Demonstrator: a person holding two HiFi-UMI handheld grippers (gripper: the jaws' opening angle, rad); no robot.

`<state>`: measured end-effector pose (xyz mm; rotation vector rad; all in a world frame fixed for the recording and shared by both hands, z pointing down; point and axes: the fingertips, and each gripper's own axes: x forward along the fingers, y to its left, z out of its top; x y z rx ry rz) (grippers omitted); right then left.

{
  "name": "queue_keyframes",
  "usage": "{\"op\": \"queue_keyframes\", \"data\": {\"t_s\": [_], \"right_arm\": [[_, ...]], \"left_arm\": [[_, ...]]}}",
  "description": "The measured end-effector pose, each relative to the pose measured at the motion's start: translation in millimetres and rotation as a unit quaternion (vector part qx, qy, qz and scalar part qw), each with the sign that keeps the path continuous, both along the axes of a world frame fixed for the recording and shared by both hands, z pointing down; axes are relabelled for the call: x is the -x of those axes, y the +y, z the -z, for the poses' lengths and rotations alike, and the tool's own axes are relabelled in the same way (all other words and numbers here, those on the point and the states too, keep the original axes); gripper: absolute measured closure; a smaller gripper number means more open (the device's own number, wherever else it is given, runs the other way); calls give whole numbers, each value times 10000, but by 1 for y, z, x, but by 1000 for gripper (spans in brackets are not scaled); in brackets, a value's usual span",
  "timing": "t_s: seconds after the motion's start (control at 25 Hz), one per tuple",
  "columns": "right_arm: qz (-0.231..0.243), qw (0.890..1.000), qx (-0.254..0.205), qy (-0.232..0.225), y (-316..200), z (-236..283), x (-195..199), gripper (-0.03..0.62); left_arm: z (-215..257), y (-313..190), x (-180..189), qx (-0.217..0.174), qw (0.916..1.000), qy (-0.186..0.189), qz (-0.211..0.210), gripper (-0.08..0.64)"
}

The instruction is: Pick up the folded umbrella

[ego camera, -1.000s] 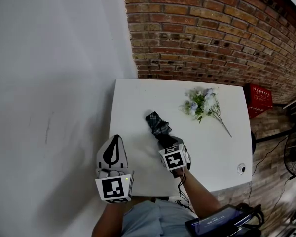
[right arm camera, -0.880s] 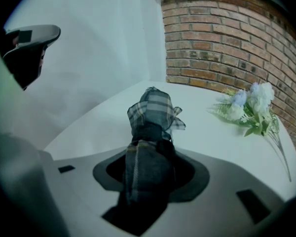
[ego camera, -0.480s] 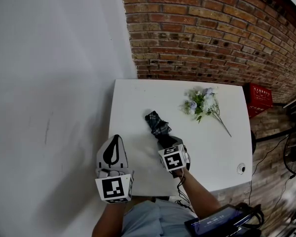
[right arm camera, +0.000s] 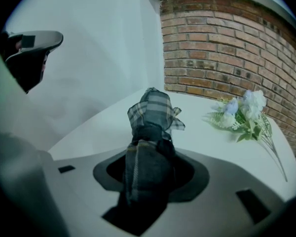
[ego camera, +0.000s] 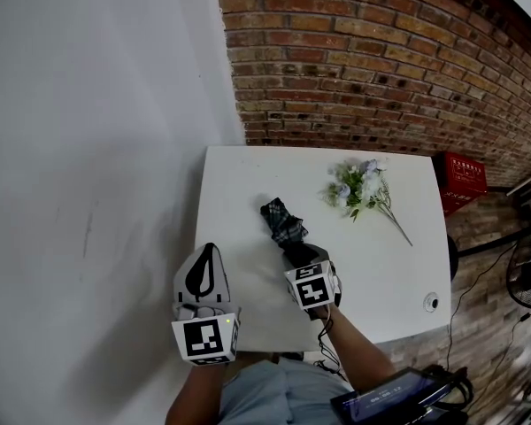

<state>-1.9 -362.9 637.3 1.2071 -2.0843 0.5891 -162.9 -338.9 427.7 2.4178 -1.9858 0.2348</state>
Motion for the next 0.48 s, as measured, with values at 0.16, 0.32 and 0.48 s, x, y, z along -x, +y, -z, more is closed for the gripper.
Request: {"op": "queue_keyframes", "data": {"t_s": [0.16, 0.32, 0.48], "right_arm": [[-27, 9999, -111, -24, 0, 11, -2, 407], [-50, 9997, -208, -81, 0, 20, -3, 407], [-68, 9994, -321, -115, 5, 32, -4, 408]], "left_arm": [[3, 3, -2, -19, 10000, 23, -11, 554], [7, 6, -4, -45, 10000, -1, -39, 554], [15, 14, -7, -106, 9999, -7, -64, 554]]}}
